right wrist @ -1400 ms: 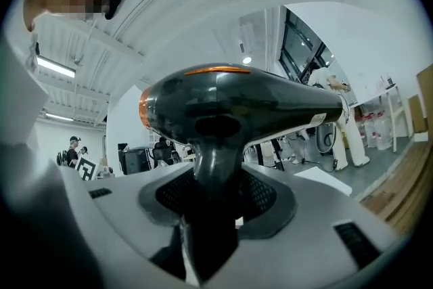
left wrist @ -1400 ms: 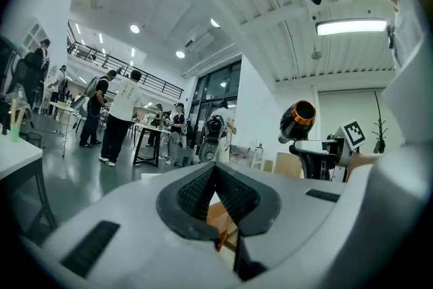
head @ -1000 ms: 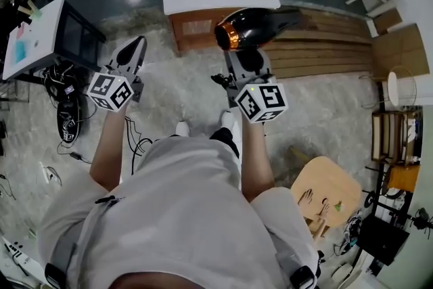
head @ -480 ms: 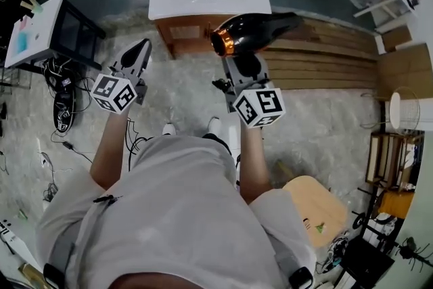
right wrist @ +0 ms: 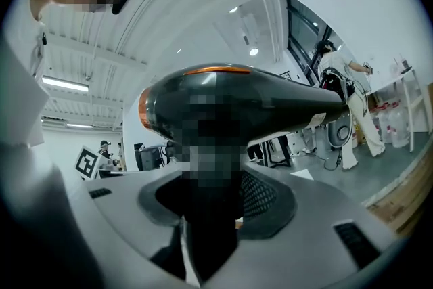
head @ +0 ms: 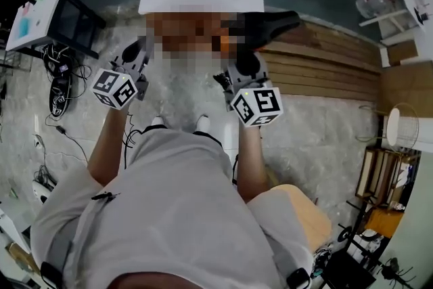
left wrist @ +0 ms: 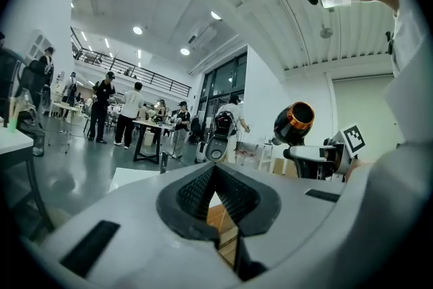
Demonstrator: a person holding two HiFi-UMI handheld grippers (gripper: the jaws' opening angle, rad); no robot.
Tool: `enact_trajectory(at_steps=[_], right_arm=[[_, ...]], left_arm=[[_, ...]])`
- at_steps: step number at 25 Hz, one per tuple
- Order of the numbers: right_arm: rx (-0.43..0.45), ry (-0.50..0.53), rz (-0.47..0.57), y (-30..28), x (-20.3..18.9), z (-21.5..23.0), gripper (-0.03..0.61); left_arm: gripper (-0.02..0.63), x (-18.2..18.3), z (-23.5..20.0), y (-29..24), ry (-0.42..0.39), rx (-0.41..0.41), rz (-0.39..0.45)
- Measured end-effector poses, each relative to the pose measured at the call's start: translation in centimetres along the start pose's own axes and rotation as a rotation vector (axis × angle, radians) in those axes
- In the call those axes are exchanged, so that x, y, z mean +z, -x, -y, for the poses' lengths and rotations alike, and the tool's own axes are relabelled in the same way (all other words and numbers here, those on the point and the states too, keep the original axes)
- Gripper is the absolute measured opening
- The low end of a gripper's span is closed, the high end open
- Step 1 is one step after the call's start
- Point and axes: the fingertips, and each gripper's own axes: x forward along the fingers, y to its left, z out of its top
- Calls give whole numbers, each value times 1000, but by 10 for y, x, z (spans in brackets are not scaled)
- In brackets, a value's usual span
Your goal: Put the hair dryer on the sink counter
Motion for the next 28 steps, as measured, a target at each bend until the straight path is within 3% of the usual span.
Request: enact_trajectory(at_steps=[15,28], right_arm=[[22,-13,-28,25,-6,39,184],[33,-25,-41,17,-9,40,184]], left_arm=[[-2,-21,36,-16,4,41,-36],[-2,-23,30,-18,14,50,-37]])
